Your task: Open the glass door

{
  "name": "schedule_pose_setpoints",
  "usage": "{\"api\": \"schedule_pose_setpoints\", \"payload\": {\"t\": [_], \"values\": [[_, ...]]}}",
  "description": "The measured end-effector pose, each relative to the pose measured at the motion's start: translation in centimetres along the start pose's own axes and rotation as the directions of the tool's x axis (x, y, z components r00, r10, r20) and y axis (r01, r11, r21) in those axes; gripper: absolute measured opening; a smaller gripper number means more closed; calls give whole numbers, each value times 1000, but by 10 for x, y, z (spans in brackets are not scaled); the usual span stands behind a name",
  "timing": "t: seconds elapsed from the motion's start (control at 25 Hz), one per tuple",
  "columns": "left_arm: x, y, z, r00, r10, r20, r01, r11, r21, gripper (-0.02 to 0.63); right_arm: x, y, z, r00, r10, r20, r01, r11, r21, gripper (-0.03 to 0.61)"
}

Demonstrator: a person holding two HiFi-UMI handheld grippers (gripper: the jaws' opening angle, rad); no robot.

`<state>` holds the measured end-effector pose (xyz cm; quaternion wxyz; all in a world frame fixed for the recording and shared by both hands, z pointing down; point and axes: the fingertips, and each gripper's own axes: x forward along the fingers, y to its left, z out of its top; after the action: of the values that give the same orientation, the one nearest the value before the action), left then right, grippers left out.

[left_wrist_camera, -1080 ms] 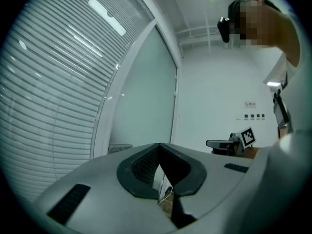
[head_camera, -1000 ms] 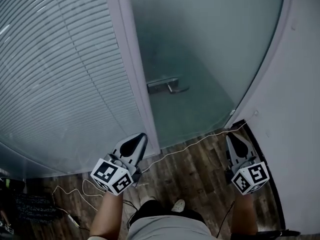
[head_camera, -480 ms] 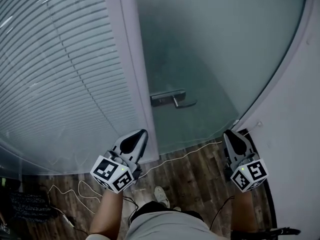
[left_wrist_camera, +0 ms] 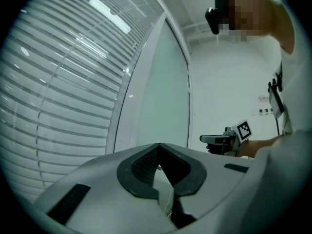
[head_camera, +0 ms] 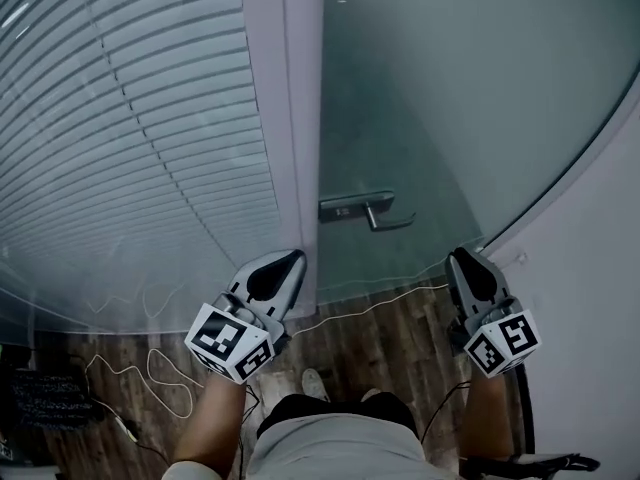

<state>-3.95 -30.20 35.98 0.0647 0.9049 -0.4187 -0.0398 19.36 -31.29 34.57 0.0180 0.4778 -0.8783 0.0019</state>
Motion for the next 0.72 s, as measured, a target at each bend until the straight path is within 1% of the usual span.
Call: {"api": "schedule_pose_setpoints", "payload": {"t": [0.12,0.2,0.4,0.52,0.6,0.72], "values": [[6,1,-3,1000,2,-9,-2,1000,0,-1,15,-6,0,999,32,-6,-32,999,-10,42],[11,3,-2,1000,19,-4,-19,1000,3,0,25,-11,-3,998,61,-12,-62,998,-13,47],[21,4,-6,995,99,-2,-99,995,-3,-1,45,-24,-13,986,161,-33,-162,987,-5,74],[32,-2,-9,990,141,-3,-141,990,-7,-1,50,-37,-20,975,214,-56,-216,976,-23,97],[38,-5,-10,986,169,-5,-169,986,2,-1,56,-43,-28,966,244,-88,-249,967,-52,106],[44,-6,-12,981,194,-14,-194,981,1,-1,70,-47,-45,943,276,-187,-302,945,-128,138]]}}
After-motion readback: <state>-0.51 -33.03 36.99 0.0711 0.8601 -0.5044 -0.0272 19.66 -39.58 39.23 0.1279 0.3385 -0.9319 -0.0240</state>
